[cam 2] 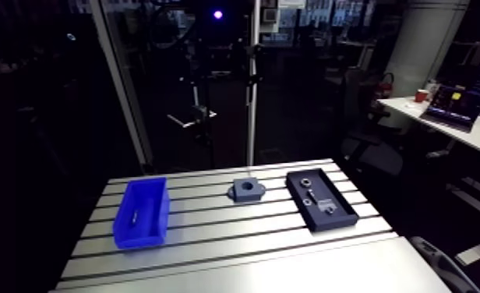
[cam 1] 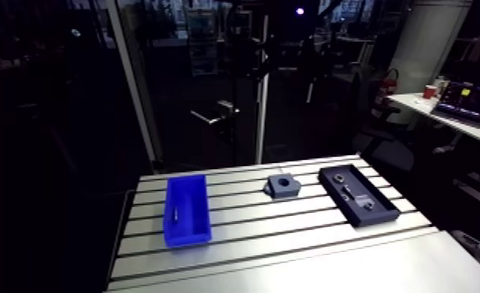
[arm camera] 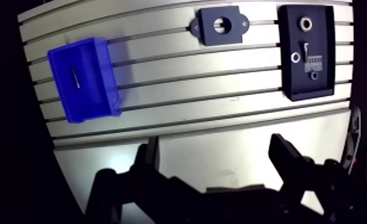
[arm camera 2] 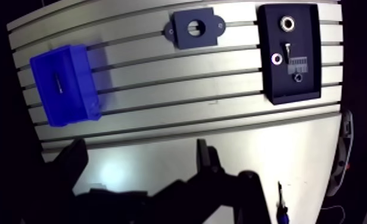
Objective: Pick up the bearing and press it into the housing until flush.
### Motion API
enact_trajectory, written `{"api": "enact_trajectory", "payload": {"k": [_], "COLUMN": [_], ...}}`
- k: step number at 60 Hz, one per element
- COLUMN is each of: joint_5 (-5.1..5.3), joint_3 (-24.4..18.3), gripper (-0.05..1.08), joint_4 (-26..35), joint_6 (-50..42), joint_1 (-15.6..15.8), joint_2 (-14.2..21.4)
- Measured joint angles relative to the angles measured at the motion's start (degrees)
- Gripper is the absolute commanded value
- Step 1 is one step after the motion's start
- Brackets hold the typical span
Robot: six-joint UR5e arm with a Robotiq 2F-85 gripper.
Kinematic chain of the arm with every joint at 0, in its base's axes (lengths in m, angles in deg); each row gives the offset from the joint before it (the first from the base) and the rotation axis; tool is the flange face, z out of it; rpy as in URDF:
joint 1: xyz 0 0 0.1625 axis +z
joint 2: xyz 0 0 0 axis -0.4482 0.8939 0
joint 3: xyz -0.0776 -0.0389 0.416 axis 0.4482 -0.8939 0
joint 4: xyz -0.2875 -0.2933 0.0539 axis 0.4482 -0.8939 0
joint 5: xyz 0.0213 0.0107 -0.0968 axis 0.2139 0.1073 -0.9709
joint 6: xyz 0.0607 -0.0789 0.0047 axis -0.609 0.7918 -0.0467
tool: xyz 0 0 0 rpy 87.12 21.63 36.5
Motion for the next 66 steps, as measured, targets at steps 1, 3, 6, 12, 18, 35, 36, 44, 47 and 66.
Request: {"api": "enact_trajectory", "payload": {"k": [1, 3, 6, 12, 18, 35, 36, 44, 47, 66], "joint_5": [-0.01, -0.13, -0.35, -0.77, -1.19, -2.63, -2.8, -4.17, -4.68, -6.18], "joint_3": [0.02, 0.22, 0.51, 1.13, 1.75, 2.36, 2.35, 2.23, 2.13, 1.38], "gripper": [0.0, 0.0, 0.0, 0.0, 0.0, 0.0, 0.0, 0.0, 0.0, 0.0], "joint_4": [0.02, 0.42, 1.0, 2.23, 3.43, 5.09, 5.11, 5.14, 5.11, 2.46], "joint_6": [0.02, 0.24, 0.6, 1.33, 2.06, 3.35, 3.38, 3.54, 3.57, 7.59], "joint_1": [0.05, 0.5, 1.11, 2.49, 3.84, 5.58, 5.58, 5.58, 5.58, 2.63], "joint_2": [0.06, 0.51, 1.2, 2.65, 4.07, 5.8, 5.8, 5.66, 5.51, 3.61]}}
